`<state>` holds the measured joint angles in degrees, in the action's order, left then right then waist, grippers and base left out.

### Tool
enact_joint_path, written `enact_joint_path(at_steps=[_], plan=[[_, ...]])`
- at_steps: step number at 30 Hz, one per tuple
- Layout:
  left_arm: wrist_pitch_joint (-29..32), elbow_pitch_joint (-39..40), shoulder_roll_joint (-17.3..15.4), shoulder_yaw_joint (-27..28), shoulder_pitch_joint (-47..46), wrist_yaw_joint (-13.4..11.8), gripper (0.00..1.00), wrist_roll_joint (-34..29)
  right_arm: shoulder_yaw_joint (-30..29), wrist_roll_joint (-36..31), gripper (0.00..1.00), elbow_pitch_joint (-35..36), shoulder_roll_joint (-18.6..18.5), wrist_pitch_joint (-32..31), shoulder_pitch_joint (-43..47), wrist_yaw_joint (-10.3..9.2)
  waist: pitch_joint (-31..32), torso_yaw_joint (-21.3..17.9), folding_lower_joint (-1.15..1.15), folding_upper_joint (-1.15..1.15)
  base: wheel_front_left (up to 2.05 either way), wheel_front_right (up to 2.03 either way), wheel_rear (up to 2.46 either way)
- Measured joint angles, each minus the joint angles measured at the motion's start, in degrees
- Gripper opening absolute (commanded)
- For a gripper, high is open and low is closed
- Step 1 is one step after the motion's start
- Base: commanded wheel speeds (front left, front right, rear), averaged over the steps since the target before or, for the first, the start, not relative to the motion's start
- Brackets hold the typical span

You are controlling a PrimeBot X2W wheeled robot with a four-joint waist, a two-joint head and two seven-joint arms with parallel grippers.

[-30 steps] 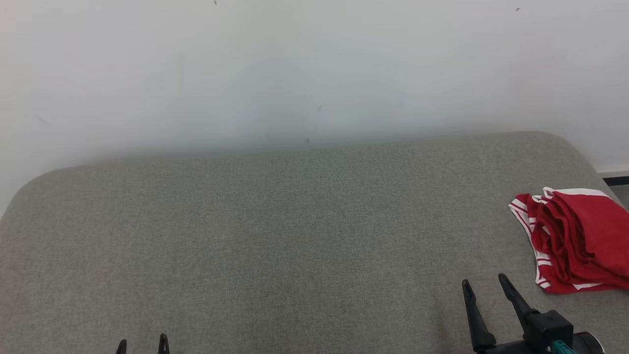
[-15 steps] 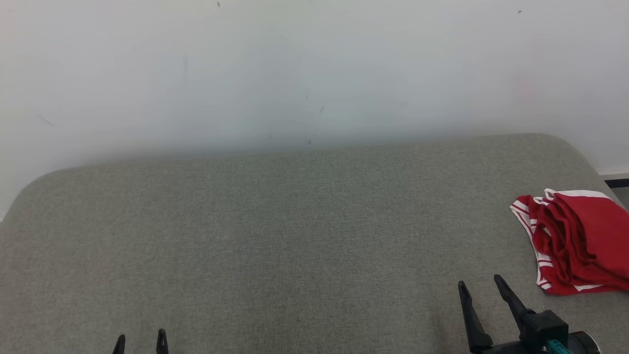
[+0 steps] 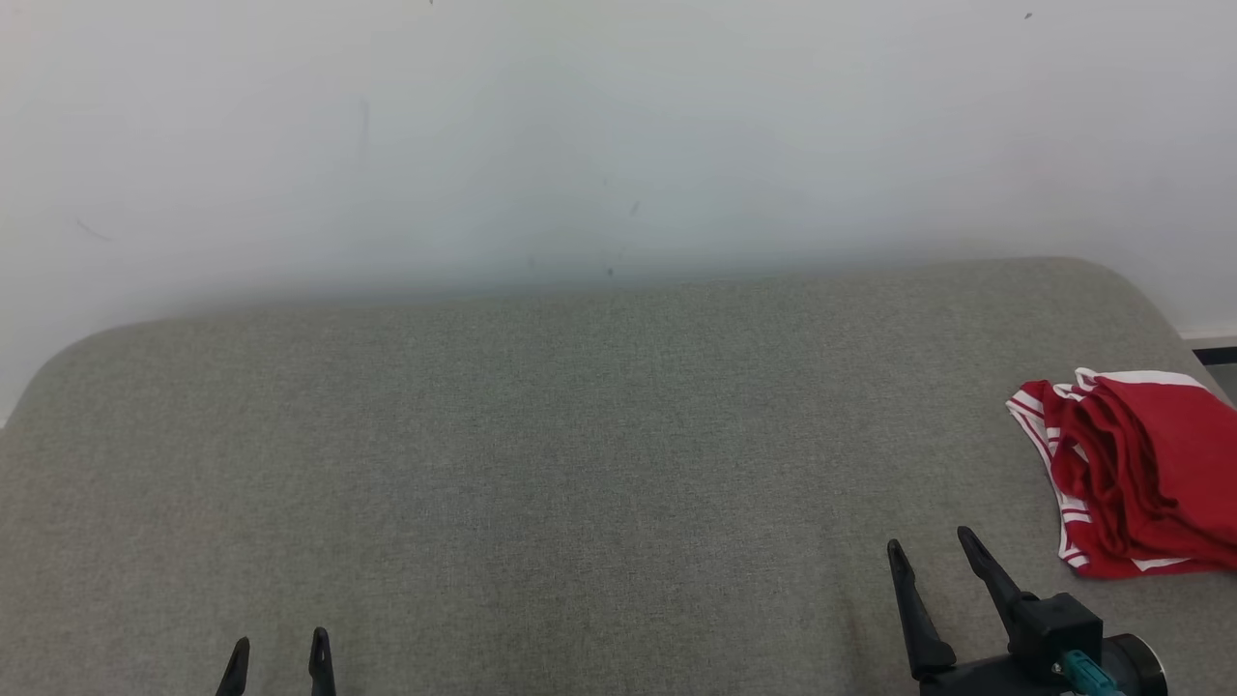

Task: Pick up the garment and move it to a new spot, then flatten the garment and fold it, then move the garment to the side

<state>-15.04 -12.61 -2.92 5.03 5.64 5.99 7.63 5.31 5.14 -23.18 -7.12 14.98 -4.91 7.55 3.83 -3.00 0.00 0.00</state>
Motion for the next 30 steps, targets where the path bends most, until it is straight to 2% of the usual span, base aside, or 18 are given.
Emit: enact_joint_path(at_steps=[17,18,25,30], plan=[[0.0,-0.1,0.0,-0.3,0.0,-0.6,1.0,0.0,0.3,0.5,1.0,-0.2,0.3,0.0,-0.2,0.0,-0.3,0.2,0.0,0.0,0.0,0.0,0.0],[0.0,-0.1,0.0,-0.3,0.0,-0.7,0.0,0.0,0.4,0.5,0.0,-0.2,0.3,0.0,-0.3,0.0,-0.3,0.2,0.0,0.0,0.0,0.0,0.0],[0.8,-3.8,0.4,-0.3,1.2,-0.6,0.0,0.4,0.4,1.3,0.0,-3.7,0.7,-0.9,3.0,0.01,-0.3,0.2,0.0,0.01,0.0,0.0,0.0],[2.4,-4.0,0.5,0.0,0.9,-0.4,0.0,6.3,-0.6,6.9,0.0,-3.2,0.9,-2.5,2.8,0.01,-0.5,0.3,0.01,0.0,0.0,0.0,0.0]])
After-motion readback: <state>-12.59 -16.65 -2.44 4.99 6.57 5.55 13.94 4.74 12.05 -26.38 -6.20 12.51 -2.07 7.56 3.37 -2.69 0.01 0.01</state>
